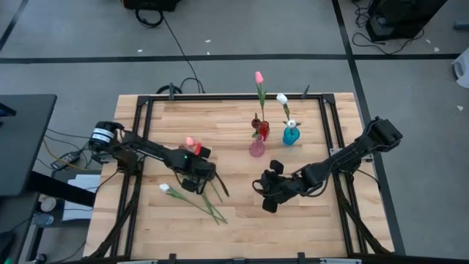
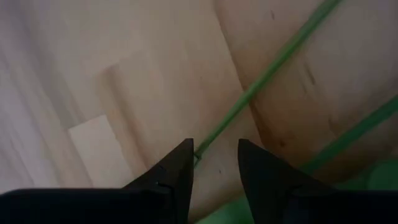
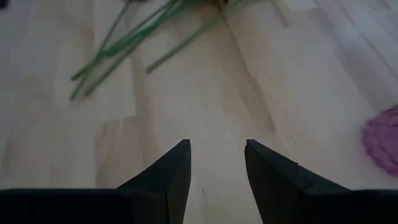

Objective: Sort flowers into vase by color
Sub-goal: Put the top pink flower into the red vase

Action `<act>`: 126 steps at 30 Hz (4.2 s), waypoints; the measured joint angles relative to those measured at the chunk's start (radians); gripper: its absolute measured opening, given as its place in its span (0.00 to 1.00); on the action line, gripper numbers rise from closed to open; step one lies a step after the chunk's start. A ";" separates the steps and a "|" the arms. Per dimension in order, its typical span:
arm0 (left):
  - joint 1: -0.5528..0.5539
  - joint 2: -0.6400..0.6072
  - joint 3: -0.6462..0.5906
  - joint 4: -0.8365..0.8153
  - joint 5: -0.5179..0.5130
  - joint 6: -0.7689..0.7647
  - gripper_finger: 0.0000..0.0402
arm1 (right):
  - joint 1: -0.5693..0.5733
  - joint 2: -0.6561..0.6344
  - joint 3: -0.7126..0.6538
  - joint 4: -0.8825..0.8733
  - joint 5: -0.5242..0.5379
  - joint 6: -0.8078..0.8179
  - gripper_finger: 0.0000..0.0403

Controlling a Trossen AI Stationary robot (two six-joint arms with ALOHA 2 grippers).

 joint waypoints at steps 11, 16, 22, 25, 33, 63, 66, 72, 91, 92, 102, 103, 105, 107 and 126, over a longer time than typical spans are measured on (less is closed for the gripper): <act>0.013 0.042 0.007 0.000 0.000 0.040 0.03 | -0.004 0.017 0.001 0.093 0.000 -0.058 0.40; 0.006 0.046 0.039 -0.032 -0.010 0.033 0.02 | -0.006 0.016 0.000 0.101 0.000 -0.065 0.40; -0.017 0.045 0.126 -0.023 -0.008 0.032 0.01 | -0.009 0.016 0.000 0.108 0.008 -0.060 0.40; -0.029 0.045 0.168 -0.009 0.006 0.012 0.00 | -0.026 0.023 0.000 0.117 0.009 -0.038 0.40; -0.044 0.045 0.218 0.052 0.015 -0.024 0.00 | -0.073 0.082 0.000 0.187 0.012 -0.061 0.40; -0.044 0.043 0.220 0.123 -0.026 -0.112 0.14 | -0.149 0.161 0.001 0.203 -0.064 -0.018 0.02; -0.044 0.042 0.220 0.162 -0.023 -0.132 0.20 | -0.150 0.161 0.001 0.177 -0.045 0.009 0.02; -0.062 0.034 0.192 0.273 0.078 -0.126 0.25 | -0.157 0.161 0.001 0.108 0.013 0.068 0.02; -0.056 0.006 -0.332 1.479 0.124 -0.364 0.22 | -0.076 0.052 0.001 0.420 0.426 -0.196 0.02; -0.053 0.006 -0.349 1.548 0.119 -0.364 0.22 | -0.060 0.045 0.001 0.441 0.455 -0.225 0.02; -0.036 0.006 -0.389 2.072 0.110 -0.259 0.22 | 0.045 0.045 0.001 0.677 0.533 -0.439 0.02; -0.036 0.006 -0.383 2.084 0.111 -0.258 0.22 | 0.048 0.046 0.001 0.680 0.534 -0.448 0.02; -0.036 0.006 -0.371 2.091 0.111 -0.257 0.22 | 0.049 0.046 0.001 0.682 0.532 -0.456 0.02; -0.036 0.006 -0.357 2.090 0.111 -0.257 0.22 | 0.050 0.046 0.001 0.681 0.518 -0.457 0.02; -0.020 0.006 -0.339 2.097 0.112 -0.252 0.03 | 0.040 0.046 0.001 0.566 0.477 -0.405 0.11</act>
